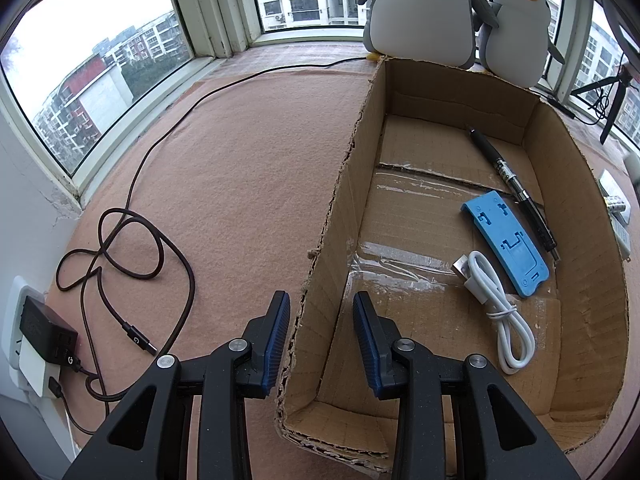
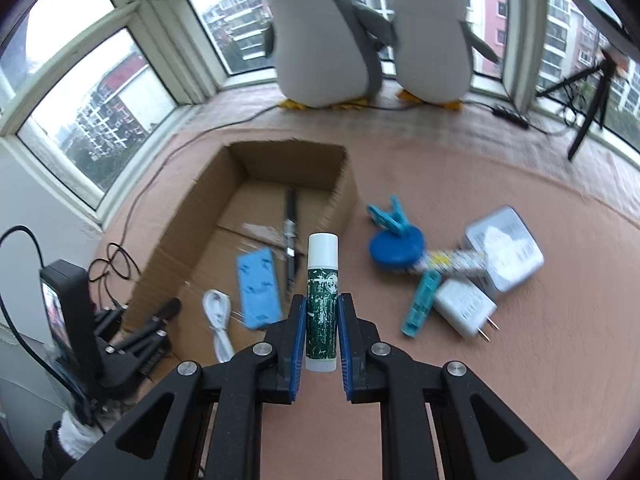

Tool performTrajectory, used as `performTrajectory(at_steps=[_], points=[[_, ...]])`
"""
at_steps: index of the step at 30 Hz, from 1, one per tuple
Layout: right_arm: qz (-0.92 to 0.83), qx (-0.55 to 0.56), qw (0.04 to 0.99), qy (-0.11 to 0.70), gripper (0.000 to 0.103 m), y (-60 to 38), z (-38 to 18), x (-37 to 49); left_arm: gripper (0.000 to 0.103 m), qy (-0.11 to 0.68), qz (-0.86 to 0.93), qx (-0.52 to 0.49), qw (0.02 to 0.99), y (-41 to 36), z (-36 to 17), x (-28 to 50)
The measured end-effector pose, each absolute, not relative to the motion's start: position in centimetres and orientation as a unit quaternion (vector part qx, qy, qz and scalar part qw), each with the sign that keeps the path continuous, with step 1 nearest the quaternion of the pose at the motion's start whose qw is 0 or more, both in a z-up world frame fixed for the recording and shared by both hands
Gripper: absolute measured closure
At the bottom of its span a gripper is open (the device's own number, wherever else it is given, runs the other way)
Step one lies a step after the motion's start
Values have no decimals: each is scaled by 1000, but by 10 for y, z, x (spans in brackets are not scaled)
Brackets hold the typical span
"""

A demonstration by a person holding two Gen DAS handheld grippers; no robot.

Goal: Organize rigid objects
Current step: 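Carry the green marker into the box and open the right gripper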

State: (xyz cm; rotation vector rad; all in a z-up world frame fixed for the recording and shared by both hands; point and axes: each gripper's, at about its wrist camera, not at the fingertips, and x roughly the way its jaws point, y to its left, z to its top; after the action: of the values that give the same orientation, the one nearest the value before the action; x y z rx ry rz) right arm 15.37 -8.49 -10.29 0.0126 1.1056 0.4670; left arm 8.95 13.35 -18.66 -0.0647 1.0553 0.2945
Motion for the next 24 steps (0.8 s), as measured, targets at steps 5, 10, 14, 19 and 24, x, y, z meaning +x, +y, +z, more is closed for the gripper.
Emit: performTrajectory(at_steps=[5, 10, 14, 19, 24], points=[[241, -11, 825, 512, 89, -59, -98, 156, 67, 501, 140, -32, 853, 134, -187, 89], [256, -24, 822, 508, 89, -37, -99, 158, 67, 501, 140, -32, 853, 134, -187, 90], [268, -31, 815, 512, 89, -20, -104, 161, 67, 501, 140, -32, 853, 133, -187, 89], [274, -39, 806, 524, 89, -2, -115, 164, 67, 501, 140, -32, 853, 133, -187, 89], [276, -50, 796, 536, 89, 9, -130, 165, 67, 501, 140, -32, 853, 133, -187, 89]])
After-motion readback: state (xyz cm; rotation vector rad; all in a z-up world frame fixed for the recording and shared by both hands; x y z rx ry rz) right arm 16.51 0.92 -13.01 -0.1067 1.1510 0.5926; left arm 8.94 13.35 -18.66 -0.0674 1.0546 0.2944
